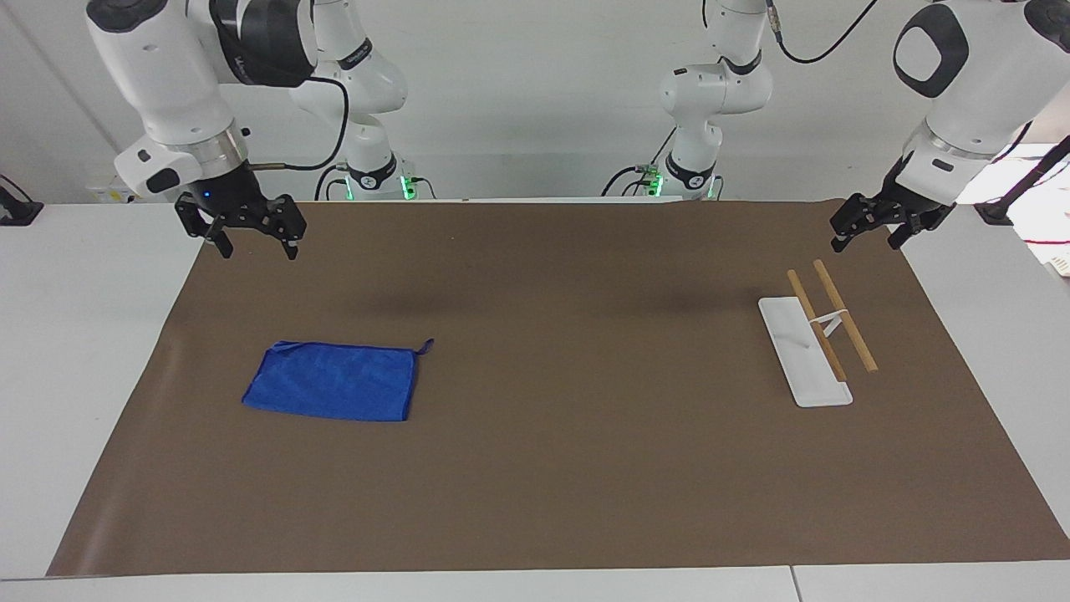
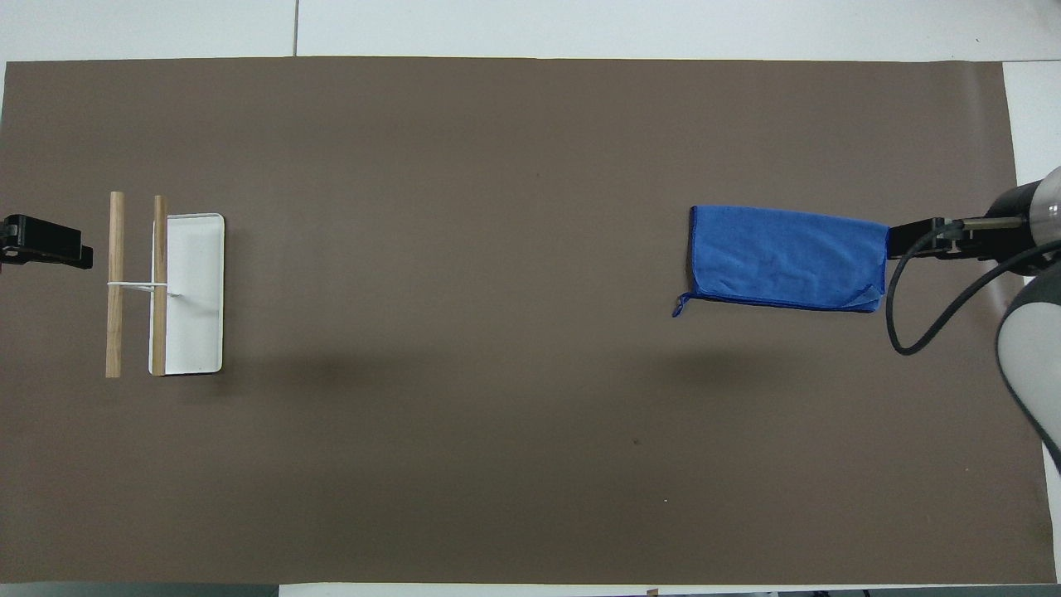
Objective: Right arm passes towel to left arm to hang
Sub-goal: 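Reach the right gripper to the blue towel and grasp its edge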
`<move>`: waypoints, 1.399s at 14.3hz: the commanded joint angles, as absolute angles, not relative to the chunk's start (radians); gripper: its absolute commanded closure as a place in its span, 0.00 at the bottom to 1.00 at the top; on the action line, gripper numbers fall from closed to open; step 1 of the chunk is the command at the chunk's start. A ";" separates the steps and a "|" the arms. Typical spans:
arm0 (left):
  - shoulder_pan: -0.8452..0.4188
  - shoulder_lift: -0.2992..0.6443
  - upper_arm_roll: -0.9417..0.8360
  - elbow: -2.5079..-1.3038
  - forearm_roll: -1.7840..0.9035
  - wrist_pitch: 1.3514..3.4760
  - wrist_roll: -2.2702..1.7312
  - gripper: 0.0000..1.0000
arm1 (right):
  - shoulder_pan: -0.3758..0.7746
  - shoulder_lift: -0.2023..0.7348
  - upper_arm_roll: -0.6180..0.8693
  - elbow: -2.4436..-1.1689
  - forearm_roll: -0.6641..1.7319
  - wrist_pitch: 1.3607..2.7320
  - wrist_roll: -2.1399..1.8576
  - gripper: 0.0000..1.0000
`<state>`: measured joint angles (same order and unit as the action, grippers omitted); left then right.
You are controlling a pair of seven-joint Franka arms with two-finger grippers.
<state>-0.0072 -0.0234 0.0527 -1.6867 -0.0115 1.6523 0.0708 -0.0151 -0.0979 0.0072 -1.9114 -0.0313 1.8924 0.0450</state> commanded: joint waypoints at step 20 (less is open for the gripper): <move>-0.008 -0.049 0.051 -1.710 0.009 1.658 0.077 0.00 | -0.067 0.264 0.011 -2.157 0.008 2.467 0.011 0.90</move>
